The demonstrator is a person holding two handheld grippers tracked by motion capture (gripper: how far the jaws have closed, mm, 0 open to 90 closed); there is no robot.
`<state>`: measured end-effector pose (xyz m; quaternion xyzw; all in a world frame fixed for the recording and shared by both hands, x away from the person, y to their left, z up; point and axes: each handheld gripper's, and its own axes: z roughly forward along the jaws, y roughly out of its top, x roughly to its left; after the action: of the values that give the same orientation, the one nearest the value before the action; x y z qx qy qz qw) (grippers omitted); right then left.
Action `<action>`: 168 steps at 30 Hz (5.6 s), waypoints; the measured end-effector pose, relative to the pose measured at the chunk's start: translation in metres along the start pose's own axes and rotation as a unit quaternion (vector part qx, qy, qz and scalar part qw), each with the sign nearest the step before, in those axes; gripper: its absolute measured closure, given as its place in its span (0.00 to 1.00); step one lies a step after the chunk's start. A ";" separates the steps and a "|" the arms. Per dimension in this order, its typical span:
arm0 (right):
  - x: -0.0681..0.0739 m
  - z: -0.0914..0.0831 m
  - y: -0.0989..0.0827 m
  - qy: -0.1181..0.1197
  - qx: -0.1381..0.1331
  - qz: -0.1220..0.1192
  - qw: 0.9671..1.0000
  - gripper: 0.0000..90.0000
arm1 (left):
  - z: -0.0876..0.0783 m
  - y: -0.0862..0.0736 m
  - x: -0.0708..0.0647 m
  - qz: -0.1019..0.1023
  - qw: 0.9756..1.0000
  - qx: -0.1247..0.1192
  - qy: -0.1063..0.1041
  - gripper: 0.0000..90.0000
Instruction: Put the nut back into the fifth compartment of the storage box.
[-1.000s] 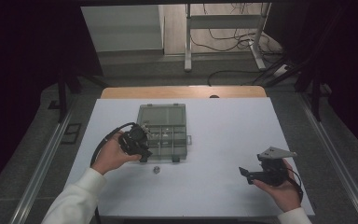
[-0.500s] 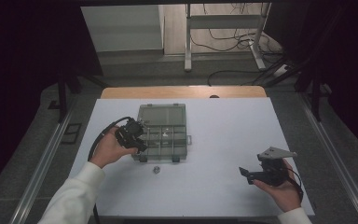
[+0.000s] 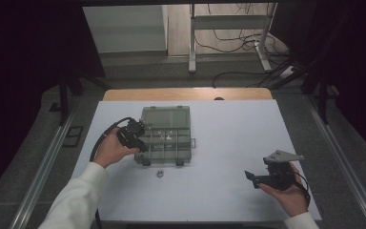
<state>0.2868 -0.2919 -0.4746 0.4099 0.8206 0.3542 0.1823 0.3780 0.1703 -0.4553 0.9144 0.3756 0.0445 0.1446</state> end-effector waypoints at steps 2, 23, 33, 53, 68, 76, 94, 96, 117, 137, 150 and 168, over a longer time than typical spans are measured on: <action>0.000 0.000 0.000 0.000 0.000 0.000 1.000 0.14 | 0.001 0.000 0.001 -0.003 1.000 0.001 0.001 0.77; 0.000 0.000 -0.001 0.000 0.002 0.000 1.000 0.14 | 0.004 0.000 0.001 -0.007 1.000 -0.021 0.021 0.56; 0.000 0.001 0.000 0.000 0.004 -0.002 1.000 0.14 | -0.009 -0.012 -0.009 -0.014 0.998 -0.066 0.010 0.19; 0.001 0.000 0.000 0.000 0.000 -0.001 1.000 0.14 | -0.010 -0.044 -0.039 -0.013 0.996 -0.093 0.006 0.18; 0.002 0.000 0.001 0.000 -0.002 -0.001 1.000 0.14 | 0.002 -0.049 -0.068 0.006 0.996 -0.086 -0.011 0.17; 0.002 0.000 0.000 0.000 0.001 -0.002 1.000 0.14 | 0.012 -0.044 -0.079 0.022 0.997 -0.072 -0.015 0.17; 0.001 0.001 0.000 0.000 0.003 -0.002 1.000 0.14 | 0.035 -0.034 -0.097 0.070 0.997 -0.025 -0.027 0.19; 0.002 0.001 0.000 0.000 0.004 -0.003 1.000 0.14 | 0.039 -0.032 -0.097 0.071 0.997 -0.021 -0.027 0.20; 0.000 0.001 -0.001 0.000 0.006 -0.002 1.000 0.14 | 0.052 -0.023 -0.088 0.068 0.997 -0.006 -0.035 0.53; 0.001 0.001 -0.001 0.004 0.007 -0.004 1.000 0.15 | 0.052 -0.009 -0.087 0.086 0.995 0.029 -0.032 0.77; 0.000 0.001 -0.001 0.003 0.008 -0.002 1.000 0.15 | 0.045 -0.011 -0.086 0.084 0.995 0.019 -0.042 0.77; 0.000 0.001 -0.001 0.001 0.008 0.000 1.000 0.14 | 0.010 -0.014 -0.075 0.069 0.997 -0.016 -0.038 0.77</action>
<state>0.2870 -0.2924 -0.4756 0.4111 0.8233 0.3483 0.1785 0.3168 0.1253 -0.4666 0.9365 0.3054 0.0252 0.1703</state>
